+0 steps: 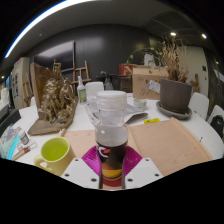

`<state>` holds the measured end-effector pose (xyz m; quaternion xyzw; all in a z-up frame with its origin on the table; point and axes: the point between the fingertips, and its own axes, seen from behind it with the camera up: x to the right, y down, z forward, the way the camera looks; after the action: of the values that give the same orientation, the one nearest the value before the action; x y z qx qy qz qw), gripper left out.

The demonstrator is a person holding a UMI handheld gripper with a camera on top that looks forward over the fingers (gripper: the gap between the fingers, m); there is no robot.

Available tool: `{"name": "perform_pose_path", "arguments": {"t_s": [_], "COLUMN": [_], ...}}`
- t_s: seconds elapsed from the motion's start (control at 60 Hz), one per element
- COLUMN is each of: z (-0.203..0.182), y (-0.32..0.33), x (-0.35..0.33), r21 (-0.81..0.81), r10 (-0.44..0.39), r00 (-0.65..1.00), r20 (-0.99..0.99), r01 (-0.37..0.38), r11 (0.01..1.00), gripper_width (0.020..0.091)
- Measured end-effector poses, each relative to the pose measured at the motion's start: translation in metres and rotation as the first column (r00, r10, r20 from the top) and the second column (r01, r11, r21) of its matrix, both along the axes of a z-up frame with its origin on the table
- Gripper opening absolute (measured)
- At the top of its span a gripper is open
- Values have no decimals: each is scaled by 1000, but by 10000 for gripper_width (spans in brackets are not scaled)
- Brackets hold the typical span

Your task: Pour water

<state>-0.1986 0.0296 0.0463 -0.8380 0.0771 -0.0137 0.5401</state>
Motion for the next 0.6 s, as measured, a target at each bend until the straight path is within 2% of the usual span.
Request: {"name": "perform_pose_path", "arguments": {"t_s": [0.1, 0.25, 0.283, 0.333, 0.35, 0.383, 0.45, 0.6], "z": [0, -5, -10, -7, -4, 2, 14, 43], "y": [-3, -10, -14, -20, -22, -27, -41, -97], "x": [-2, -5, -6, -8, -9, -9, -11, -28], "r21": [19, -11, -45, -58, -57, -56, -67, -126], "r10": [6, 5, 4, 11, 11, 6, -8, -40], "r00": [999, 997, 997, 998, 998, 998, 998, 999], "r20": [48, 74, 71, 63, 62, 59, 56, 29], "r01": [-7, -5, -1, -7, -7, -2, 12, 44], "r11": [1000, 1000, 999, 998, 998, 998, 998, 991], "gripper_width": [281, 452, 568, 841, 873, 827, 869, 857]}}
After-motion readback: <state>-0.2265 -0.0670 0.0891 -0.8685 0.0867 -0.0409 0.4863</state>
